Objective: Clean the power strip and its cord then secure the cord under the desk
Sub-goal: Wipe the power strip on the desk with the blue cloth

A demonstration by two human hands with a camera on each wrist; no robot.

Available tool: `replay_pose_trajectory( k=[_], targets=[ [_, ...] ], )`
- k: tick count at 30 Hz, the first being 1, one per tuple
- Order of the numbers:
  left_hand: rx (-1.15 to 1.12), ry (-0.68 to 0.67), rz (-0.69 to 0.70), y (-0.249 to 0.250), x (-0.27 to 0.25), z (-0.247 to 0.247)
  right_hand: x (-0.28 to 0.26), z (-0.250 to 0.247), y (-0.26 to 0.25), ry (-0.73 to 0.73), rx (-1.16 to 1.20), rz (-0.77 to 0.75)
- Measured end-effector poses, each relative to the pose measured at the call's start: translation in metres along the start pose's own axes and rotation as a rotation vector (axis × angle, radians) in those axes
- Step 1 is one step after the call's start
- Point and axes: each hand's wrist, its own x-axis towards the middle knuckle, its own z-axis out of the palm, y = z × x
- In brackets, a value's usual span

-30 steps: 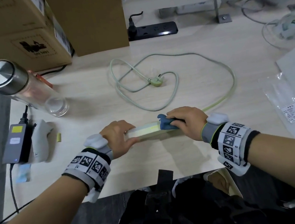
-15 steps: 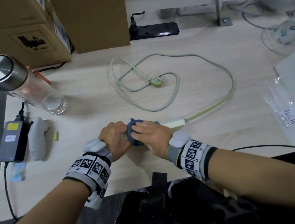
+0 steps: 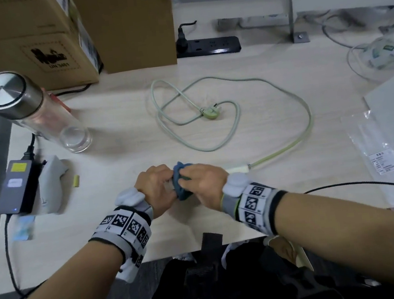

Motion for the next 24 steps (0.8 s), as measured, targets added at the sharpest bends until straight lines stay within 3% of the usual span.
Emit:
replay_pose_trajectory(
  k=[2,5,11,14,19,24],
  targets=[
    [0.007,0.001,0.000,-0.002,0.001,-0.001,0.012,0.003,-0.008,-0.048,0.056,0.032],
    [0.050,-0.052,0.000,-0.001,-0.001,-0.004,-0.020,-0.021,0.015,-0.096,0.049,0.043],
    [0.063,-0.107,-0.096,0.002,0.006,-0.009,-0.088,-0.070,0.074,0.039,-0.062,0.051],
    [0.062,-0.101,-0.099,0.004,0.004,-0.008,-0.073,-0.069,0.060,0.022,-0.084,0.038],
    [0.035,-0.082,-0.083,0.006,0.002,-0.006,-0.020,-0.019,0.019,-0.035,0.009,0.050],
    [0.034,-0.059,-0.126,0.004,0.004,-0.005,0.013,0.000,-0.009,-0.091,0.087,0.143]
  ],
)
